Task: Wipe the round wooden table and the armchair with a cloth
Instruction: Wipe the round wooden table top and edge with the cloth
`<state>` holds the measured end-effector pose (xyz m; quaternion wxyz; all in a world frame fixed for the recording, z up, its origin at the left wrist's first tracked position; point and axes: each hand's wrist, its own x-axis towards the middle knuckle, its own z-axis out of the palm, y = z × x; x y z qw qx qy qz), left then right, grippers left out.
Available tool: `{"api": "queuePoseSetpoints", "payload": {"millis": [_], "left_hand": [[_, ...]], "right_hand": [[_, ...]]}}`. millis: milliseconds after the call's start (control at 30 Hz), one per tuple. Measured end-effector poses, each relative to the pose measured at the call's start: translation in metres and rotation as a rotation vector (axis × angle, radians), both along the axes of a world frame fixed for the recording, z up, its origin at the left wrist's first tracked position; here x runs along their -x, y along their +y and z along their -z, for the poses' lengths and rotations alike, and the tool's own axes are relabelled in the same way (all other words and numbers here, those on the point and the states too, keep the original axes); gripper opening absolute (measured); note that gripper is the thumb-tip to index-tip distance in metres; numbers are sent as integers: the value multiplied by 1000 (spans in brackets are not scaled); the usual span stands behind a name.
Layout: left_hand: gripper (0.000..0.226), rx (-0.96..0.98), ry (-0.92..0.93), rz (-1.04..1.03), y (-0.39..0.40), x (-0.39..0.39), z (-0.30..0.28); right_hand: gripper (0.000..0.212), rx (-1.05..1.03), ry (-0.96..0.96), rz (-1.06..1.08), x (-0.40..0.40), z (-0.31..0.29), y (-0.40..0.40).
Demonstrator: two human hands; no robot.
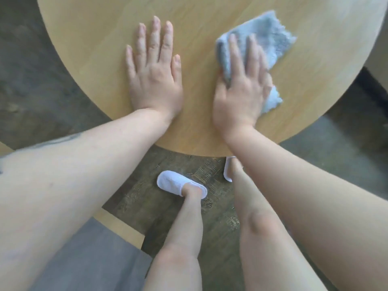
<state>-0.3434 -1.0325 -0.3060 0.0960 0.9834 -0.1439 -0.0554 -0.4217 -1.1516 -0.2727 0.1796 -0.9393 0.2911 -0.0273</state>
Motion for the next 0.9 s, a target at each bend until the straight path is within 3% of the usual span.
{"api": "queuePoseSetpoints", "payload": {"millis": [67, 100, 133, 267, 333, 433, 500, 633, 700, 733, 800, 833, 900], "left_hand": [[57, -42, -6, -1, -1, 1, -1], [55, -33, -3, 2, -1, 2, -1], [55, -15, -1, 7, -1, 2, -1], [54, 10, -29, 8, 1, 4, 1], [54, 9, -19, 6, -1, 2, 0], [54, -23, -20, 12, 0, 3, -1], [54, -14, -6, 35, 0, 3, -2], [56, 26, 55, 145, 11, -13, -12], [56, 94, 73, 258, 16, -26, -17], [56, 119, 74, 332, 17, -34, -16], [55, 111, 76, 459, 16, -53, -12], [54, 88, 78, 499, 16, -60, -10], [54, 52, 50, 521, 16, -64, -6]], "right_hand": [[63, 11, -1, -359, 16, 7, 28], [64, 39, 55, -393, 34, 10, 22], [63, 70, 106, -317, 53, 14, 4], [56, 59, 110, 386, 47, 7, -54], [57, -38, -36, 296, 10, 1, -29], [63, 5, -24, -212, 9, 12, 19], [62, 71, 33, -99, 28, 21, 2], [56, 68, 43, 572, 18, 12, -40], [60, 27, -37, 525, -10, 2, -9], [64, 25, -91, 306, -14, 3, 13], [67, 61, -3, -83, 4, 12, 45], [64, 99, 48, -77, 20, 16, 42], [58, 126, 95, 328, 36, 18, 17]]}}
